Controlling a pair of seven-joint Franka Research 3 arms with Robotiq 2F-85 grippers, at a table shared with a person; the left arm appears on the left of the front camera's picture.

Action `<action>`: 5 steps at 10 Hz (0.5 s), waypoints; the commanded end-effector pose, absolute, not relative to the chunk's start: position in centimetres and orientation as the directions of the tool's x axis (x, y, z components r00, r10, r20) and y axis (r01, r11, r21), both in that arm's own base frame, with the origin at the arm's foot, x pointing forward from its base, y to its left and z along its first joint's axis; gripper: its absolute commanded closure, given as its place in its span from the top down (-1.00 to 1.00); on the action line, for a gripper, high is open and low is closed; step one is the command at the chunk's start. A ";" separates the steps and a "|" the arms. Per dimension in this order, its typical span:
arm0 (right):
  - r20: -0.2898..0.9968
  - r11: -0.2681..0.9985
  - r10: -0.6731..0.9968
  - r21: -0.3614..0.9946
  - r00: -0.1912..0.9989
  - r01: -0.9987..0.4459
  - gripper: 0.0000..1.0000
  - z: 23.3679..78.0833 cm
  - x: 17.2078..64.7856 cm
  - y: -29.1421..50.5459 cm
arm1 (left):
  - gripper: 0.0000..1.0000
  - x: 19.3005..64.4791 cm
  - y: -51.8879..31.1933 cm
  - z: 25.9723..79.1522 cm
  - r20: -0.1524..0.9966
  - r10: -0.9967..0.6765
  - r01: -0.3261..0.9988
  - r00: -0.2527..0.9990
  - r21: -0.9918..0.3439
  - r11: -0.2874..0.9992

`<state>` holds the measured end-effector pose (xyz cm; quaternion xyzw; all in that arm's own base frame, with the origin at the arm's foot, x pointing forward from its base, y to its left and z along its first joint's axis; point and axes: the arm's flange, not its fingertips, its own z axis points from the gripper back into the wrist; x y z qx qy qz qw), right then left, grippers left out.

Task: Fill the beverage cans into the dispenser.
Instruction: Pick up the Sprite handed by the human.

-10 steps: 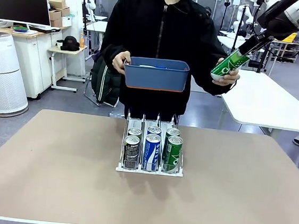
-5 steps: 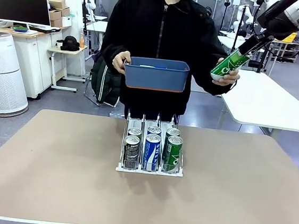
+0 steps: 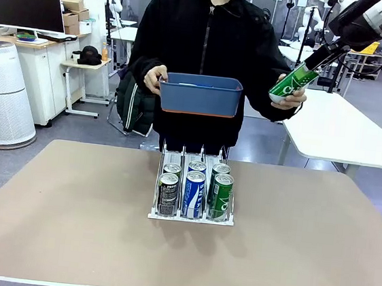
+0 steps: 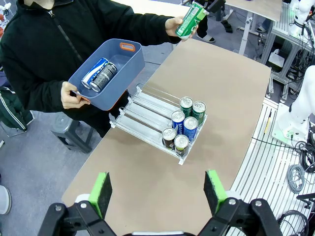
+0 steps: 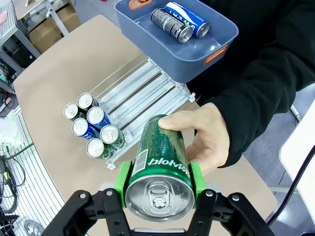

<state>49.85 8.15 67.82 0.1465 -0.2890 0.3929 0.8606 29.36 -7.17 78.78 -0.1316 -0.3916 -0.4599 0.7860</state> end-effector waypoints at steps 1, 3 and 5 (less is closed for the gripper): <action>0.613 0.646 0.594 0.023 0.521 -0.763 -1.00 67.8 49.9 8.1 | 1.00 29.4 -7.1 78.8 0.736 -0.619 0.823 0.274 0.154 0.547; 0.613 0.646 0.594 0.023 0.521 -0.763 -1.00 67.8 49.9 8.1 | 1.00 29.4 -7.1 78.8 0.736 -0.619 0.823 0.274 0.154 0.547; 0.613 0.646 0.594 0.023 0.521 -0.763 -1.00 67.8 49.9 8.1 | 1.00 29.4 -7.1 78.8 0.736 -0.619 0.823 0.274 0.154 0.547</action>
